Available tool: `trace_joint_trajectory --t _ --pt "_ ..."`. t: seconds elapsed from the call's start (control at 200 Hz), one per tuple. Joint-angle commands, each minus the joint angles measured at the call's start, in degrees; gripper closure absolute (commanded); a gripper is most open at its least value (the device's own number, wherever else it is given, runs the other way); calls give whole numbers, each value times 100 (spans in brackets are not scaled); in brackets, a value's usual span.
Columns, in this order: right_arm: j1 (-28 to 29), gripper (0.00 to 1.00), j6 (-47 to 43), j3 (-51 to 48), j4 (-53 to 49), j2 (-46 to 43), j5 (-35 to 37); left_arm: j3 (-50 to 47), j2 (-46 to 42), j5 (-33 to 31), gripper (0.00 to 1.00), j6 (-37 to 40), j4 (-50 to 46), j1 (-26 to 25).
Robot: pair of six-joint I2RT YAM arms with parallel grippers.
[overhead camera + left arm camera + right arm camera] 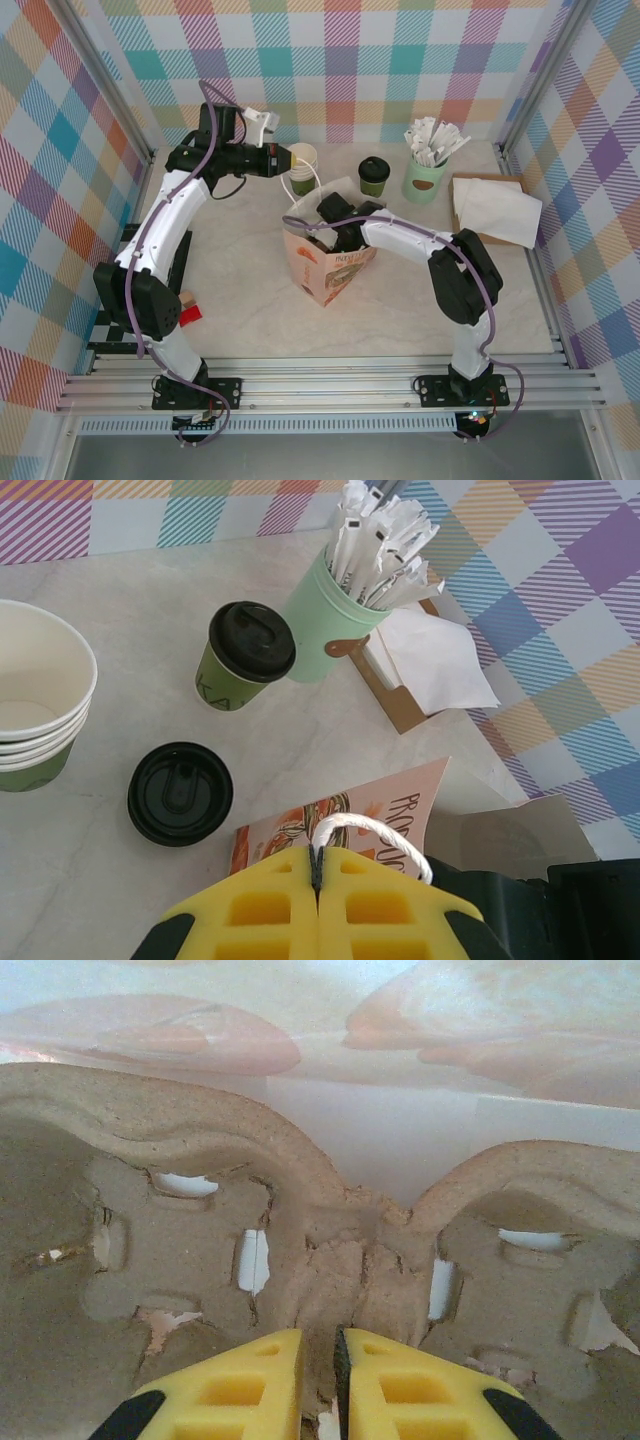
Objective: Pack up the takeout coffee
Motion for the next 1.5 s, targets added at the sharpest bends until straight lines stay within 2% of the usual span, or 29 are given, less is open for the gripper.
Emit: trace_joint_trajectory --t 0.0,0.125,0.31,0.42,0.675,0.81,0.975,1.18,1.335,1.405,1.45,1.495 --pt "-5 79 -136 -124 -140 -212 17 215 75 190 100 228 -302 -60" --pt "52 78 -237 12 -224 85 597 282 136 317 100 203 -314 -60" --pt "-73 76 -309 341 -88 573 350 292 196 377 100 154 -275 -60" --pt "-78 67 -373 530 60 217 -125 308 185 351 100 181 -287 -60" --pt "-108 54 -113 476 -141 -701 -190 293 170 254 100 338 -403 -60" --pt "-126 44 99 552 -250 -1073 -273 273 157 180 100 382 -441 -60" --pt "-248 31 388 404 34 -1579 -727 243 103 114 100 382 -461 -61" --pt "-267 25 679 655 229 -1324 -297 215 68 163 100 196 -210 -60" --pt "-274 22 1118 724 813 -1254 -211 370 84 102 100 61 -116 -78" --pt "-275 13 1192 797 999 -1307 -298 344 49 -8 100 -19 -79 -78" --pt "-278 1 1206 810 1131 -1356 -371 351 51 -64 100 -50 -88 -78" --pt "-275 0 1222 787 1281 -1428 -455 347 53 -183 100 -91 -141 -77"
